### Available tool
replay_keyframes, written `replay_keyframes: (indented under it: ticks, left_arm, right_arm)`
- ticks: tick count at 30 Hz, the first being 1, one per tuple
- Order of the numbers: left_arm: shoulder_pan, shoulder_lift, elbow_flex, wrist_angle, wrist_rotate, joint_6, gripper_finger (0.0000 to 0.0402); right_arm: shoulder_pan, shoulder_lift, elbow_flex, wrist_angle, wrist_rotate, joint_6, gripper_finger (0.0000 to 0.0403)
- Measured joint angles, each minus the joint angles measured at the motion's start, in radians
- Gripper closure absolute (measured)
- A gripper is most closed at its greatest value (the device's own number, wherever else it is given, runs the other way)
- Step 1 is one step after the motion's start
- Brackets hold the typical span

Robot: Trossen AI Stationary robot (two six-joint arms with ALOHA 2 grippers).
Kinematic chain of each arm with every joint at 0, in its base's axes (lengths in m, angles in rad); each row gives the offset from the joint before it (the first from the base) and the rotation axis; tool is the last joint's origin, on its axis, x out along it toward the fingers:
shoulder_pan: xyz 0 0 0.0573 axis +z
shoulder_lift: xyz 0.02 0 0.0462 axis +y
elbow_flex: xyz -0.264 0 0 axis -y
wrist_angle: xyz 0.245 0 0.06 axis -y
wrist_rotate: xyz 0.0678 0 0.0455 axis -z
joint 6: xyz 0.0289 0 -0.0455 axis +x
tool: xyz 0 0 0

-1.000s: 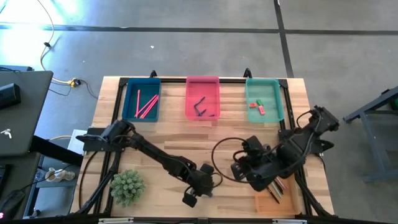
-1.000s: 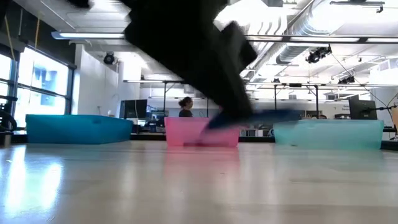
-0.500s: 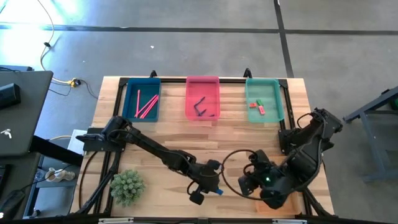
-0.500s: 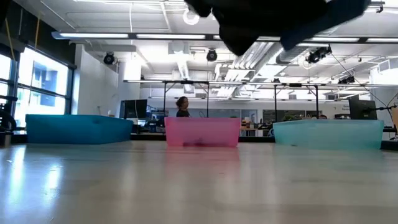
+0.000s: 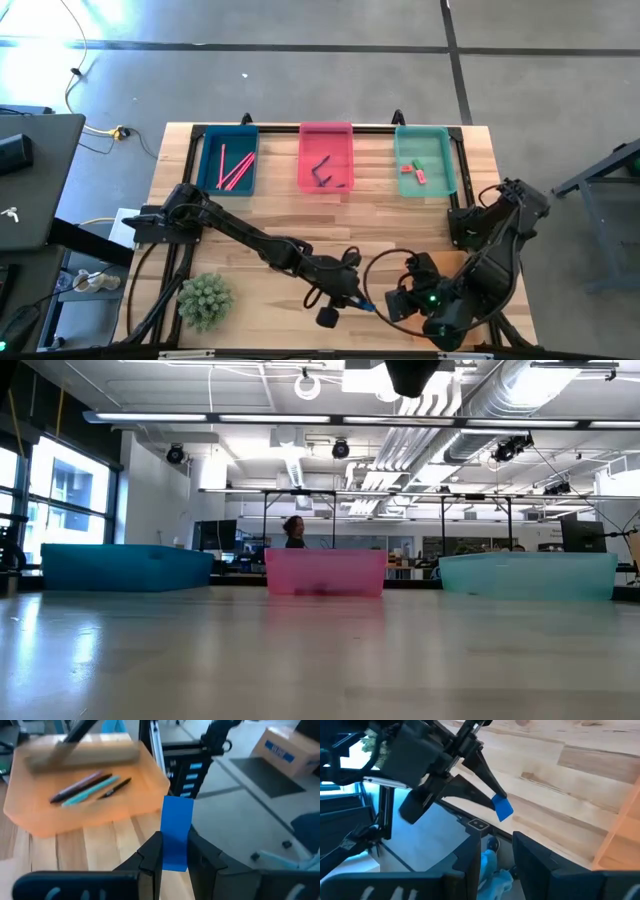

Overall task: Sort crayons/erasers/pens/pencils in bins
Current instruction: Put the blue eraser into the green bin

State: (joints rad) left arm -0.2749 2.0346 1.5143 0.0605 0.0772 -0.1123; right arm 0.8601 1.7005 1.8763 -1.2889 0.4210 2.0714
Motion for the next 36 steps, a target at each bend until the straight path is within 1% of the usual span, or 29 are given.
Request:
replay_keyframes:
  ticks: [13, 18, 24, 29, 36]
  left_arm:
    - [0.000, 0.000, 0.000, 0.156, -0.006, -0.016, 0.0344]
    - [0.000, 0.000, 0.000, 0.184, -0.011, -0.016, 0.0344]
    - [0.000, 0.001, 0.000, 0.207, -0.044, -0.016, 0.0344]
    - [0.000, 0.001, 0.001, 0.254, -0.045, 0.026, 0.0344]
    - [0.001, 0.001, 0.001, 0.263, -0.050, 0.029, 0.0344]
  right_arm:
    - [0.005, 0.067, 0.000, 0.008, -0.009, 0.111, 0.0298]
    - [0.008, 0.069, 0.000, 0.011, -0.010, 0.129, 0.0298]
    - [0.008, 0.069, 0.000, 0.012, -0.010, 0.131, 0.0298]
    - [0.004, 0.069, 0.000, 0.005, -0.010, 0.130, 0.0298]
    - [0.004, 0.069, 0.000, -0.022, -0.001, 0.157, 0.0298]
